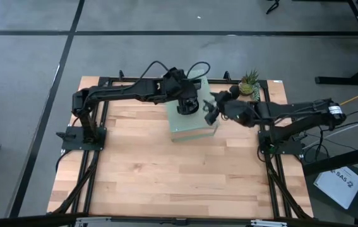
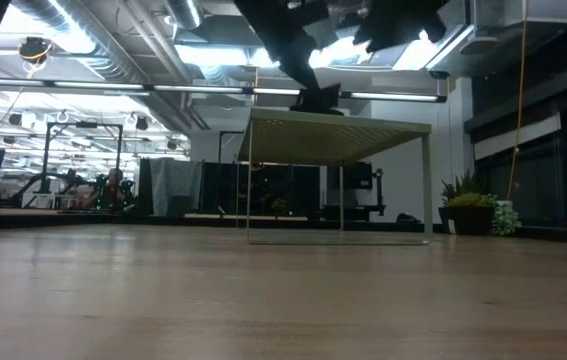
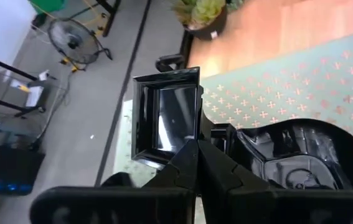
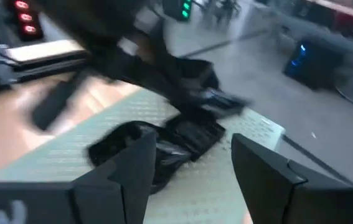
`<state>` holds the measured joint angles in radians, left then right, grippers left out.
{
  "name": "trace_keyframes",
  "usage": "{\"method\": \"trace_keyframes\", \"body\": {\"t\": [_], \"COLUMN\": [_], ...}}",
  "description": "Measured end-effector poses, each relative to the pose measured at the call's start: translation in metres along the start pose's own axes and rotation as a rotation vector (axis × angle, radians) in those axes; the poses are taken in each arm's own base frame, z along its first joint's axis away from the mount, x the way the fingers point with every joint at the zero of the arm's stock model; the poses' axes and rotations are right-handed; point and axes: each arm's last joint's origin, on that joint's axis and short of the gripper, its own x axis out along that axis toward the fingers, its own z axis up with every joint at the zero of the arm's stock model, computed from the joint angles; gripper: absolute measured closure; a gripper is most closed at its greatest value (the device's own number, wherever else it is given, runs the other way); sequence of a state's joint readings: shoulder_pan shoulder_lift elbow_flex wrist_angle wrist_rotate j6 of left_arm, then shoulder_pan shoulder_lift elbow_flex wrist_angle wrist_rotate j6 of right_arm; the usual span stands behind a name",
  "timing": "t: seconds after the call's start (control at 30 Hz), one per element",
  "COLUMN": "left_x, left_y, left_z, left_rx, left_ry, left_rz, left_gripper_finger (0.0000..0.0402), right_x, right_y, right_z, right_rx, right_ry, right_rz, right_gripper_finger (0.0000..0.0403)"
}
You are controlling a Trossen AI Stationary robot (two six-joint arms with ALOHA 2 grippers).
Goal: Pick & Place Mini shaped plates
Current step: Stack the black square plate on top of the black square plates on the shelf
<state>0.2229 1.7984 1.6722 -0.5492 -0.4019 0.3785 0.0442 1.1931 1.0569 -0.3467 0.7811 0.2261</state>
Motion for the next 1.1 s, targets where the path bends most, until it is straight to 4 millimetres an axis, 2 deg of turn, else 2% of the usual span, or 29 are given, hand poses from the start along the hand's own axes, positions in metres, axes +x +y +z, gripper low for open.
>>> {"method": "trace_keyframes", "body": {"t": [0.1, 0.23, 0.37, 0.47, 0.67, 0.77, 0.97, 1.1], "left_x": [-0.007, -0.007, -0.007, -0.007, -0.006, 0.002, 0.020, 0.020], "left_y": [0.005, 0.006, 0.004, 0.003, 0.002, -0.002, -0.013, -0.016], "left_z": [0.001, 0.001, -0.002, -0.005, -0.004, -0.005, -0.007, -0.004], "left_rx": [-0.010, -0.031, -0.060, -0.089, -0.145, -0.141, -0.091, -0.056], "left_ry": [-0.007, -0.003, 0.018, 0.046, 0.033, 0.043, 0.074, 0.057], "left_rz": [0.027, 0.031, 0.012, 0.002, -0.012, -0.019, -0.003, 0.024], "left_gripper_finger": [0.0397, 0.0399, 0.0398, 0.0399, 0.0398, 0.0400, 0.0400, 0.0399], "right_x": [0.018, 0.040, 0.045, 0.044, 0.044, 0.044, 0.043, 0.043], "right_y": [-0.013, -0.020, -0.022, -0.023, -0.023, -0.023, -0.022, -0.022], "right_z": [-0.001, -0.003, -0.002, -0.002, -0.002, -0.002, -0.002, -0.003], "right_rx": [0.050, 0.063, 0.074, 0.070, 0.100, 0.101, 0.101, 0.100], "right_ry": [0.060, 0.112, 0.111, 0.118, 0.116, 0.116, 0.117, 0.127], "right_rz": [0.025, 0.124, 0.163, 0.162, 0.162, 0.161, 0.164, 0.187], "right_gripper_finger": [0.0226, 0.0295, 0.0361, 0.0395, 0.0374, 0.0367, 0.0374, 0.0385]}}
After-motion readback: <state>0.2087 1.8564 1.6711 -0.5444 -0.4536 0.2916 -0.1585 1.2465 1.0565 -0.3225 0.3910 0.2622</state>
